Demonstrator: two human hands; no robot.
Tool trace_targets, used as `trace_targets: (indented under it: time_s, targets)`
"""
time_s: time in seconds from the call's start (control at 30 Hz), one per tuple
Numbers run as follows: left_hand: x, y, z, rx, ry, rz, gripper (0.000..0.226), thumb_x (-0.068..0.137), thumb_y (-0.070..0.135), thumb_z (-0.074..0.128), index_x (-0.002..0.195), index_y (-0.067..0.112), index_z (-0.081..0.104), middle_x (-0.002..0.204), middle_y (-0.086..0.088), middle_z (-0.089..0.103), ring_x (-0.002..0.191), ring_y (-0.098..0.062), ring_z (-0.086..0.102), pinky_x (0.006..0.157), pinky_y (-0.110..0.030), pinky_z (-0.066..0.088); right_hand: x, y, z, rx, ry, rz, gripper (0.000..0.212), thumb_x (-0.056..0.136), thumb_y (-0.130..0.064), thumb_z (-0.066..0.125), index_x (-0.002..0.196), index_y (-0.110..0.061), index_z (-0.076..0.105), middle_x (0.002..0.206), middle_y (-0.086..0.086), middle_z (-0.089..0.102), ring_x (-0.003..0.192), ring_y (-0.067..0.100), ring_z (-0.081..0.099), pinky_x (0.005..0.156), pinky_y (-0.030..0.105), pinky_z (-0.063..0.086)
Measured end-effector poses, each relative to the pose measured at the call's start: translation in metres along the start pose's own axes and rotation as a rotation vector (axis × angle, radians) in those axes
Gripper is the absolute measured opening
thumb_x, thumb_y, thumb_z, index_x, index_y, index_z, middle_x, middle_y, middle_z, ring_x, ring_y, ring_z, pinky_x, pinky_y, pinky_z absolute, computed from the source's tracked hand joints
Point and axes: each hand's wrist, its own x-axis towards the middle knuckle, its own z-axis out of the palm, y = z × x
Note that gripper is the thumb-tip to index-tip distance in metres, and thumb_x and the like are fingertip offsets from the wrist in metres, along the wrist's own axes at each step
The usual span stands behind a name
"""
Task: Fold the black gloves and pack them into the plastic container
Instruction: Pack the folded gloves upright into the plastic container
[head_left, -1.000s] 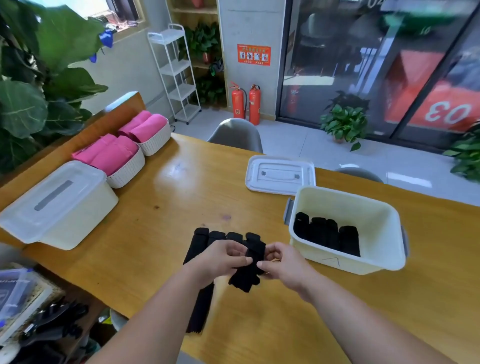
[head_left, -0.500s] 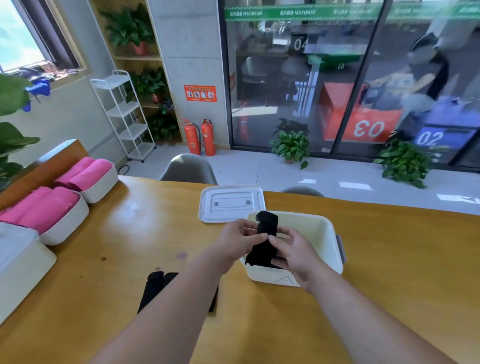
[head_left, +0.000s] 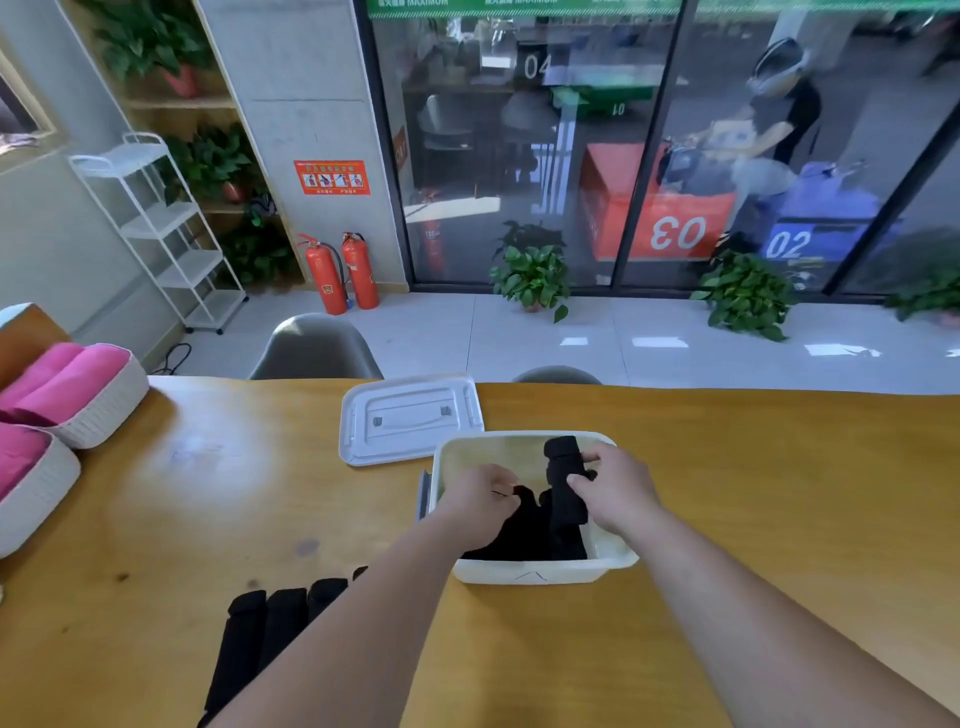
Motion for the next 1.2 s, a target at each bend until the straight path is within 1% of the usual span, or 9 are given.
trace_targets:
  time_s: [0.2,0.33,0.53,0.6,0.67,0.73,0.87,1.0,1.2]
  targets:
    - [0.025,-0.012,0.016,0.531,-0.17,0.159,0.045,0.107,0.019,0.051,0.152,0.024,0.057,0.147,-0.002,0.059,0.119,-0.028,0.064,0.101,-0.042,0.055,0.015,0.006,0.018,-0.355,0.085,-0.029,0.019,0.1,-0.017,0.058,0.118,-0.021,0.058,0.085,0.0,0.062,0.082,0.025,0.06,0.052,0.033,0.039]
    - [0.043,-0.023,0.032,0.619,-0.316,0.137,0.05,0.106,0.027,0.05,0.156,0.022,0.053,0.152,-0.002,0.057,0.127,-0.029,0.059,0.107,-0.043,0.05,0.009,0.0,0.018,-0.536,0.044,-0.023,0.021,0.095,0.001,0.051,0.095,-0.018,0.042,0.072,-0.001,0.05,0.065,0.019,0.047,0.071,0.034,0.037]
    - [0.056,-0.032,0.043,0.563,-0.346,0.108,0.054,0.104,0.036,0.057,0.156,0.019,0.053,0.153,-0.006,0.054,0.132,-0.03,0.056,0.11,-0.043,0.048,0.015,-0.002,0.025,-0.698,-0.015,0.013,0.056,0.073,0.007,0.04,0.126,-0.012,0.048,0.065,-0.002,0.055,0.056,0.017,0.048,0.111,0.039,0.046]
    - [0.056,-0.032,0.04,0.538,-0.329,0.116,0.053,0.105,0.034,0.056,0.155,0.02,0.053,0.15,-0.004,0.059,0.13,-0.028,0.058,0.108,-0.042,0.051,0.019,0.003,0.03,-0.654,0.003,-0.021,0.049,0.086,0.0,0.05,0.133,-0.014,0.045,0.067,-0.004,0.06,0.056,0.016,0.054,0.1,0.036,0.054]
    - [0.054,-0.03,0.031,0.535,-0.277,0.136,0.047,0.106,0.029,0.054,0.153,0.024,0.056,0.144,-0.002,0.064,0.124,-0.026,0.062,0.103,-0.041,0.054,0.021,0.003,0.033,-0.525,0.033,-0.061,0.029,0.099,-0.014,0.062,0.123,-0.017,0.046,0.074,-0.003,0.061,0.061,0.015,0.058,0.072,0.035,0.058]
    - [0.052,-0.027,0.02,0.597,-0.174,0.166,0.043,0.107,0.023,0.048,0.148,0.025,0.06,0.137,-0.001,0.066,0.116,-0.026,0.065,0.095,-0.04,0.057,0.024,0.001,0.037,-0.331,0.026,-0.066,0.021,0.102,-0.025,0.065,0.109,-0.023,0.046,0.084,-0.003,0.059,0.07,0.017,0.061,0.063,0.038,0.055]
    - [0.043,-0.025,-0.002,0.773,0.118,0.324,0.039,0.101,0.011,0.052,0.133,0.026,0.068,0.122,0.003,0.066,0.112,-0.022,0.061,0.091,-0.04,0.057,0.034,-0.008,0.055,-0.119,-0.078,-0.029,0.021,0.1,-0.032,0.072,0.106,-0.027,0.052,0.099,-0.007,0.062,0.081,0.012,0.06,0.067,0.032,0.049]
    - [0.036,-0.043,-0.027,0.58,0.516,0.444,0.045,0.082,-0.005,0.065,0.116,0.022,0.072,0.117,0.004,0.063,0.114,-0.024,0.052,0.09,-0.037,0.05,0.04,-0.016,0.085,-0.003,-0.154,0.016,0.021,0.096,-0.032,0.076,0.1,-0.029,0.056,0.101,-0.005,0.065,0.088,0.018,0.065,0.081,0.039,0.059]
    - [0.016,-0.074,-0.041,0.334,0.584,0.145,0.036,0.106,0.017,0.053,0.141,0.024,0.054,0.139,0.003,0.045,0.126,-0.019,0.038,0.11,-0.033,0.039,0.039,-0.026,0.126,0.035,-0.248,0.058,0.017,0.097,-0.028,0.074,0.101,-0.028,0.058,0.105,-0.001,0.064,0.093,0.025,0.068,0.088,0.046,0.062]
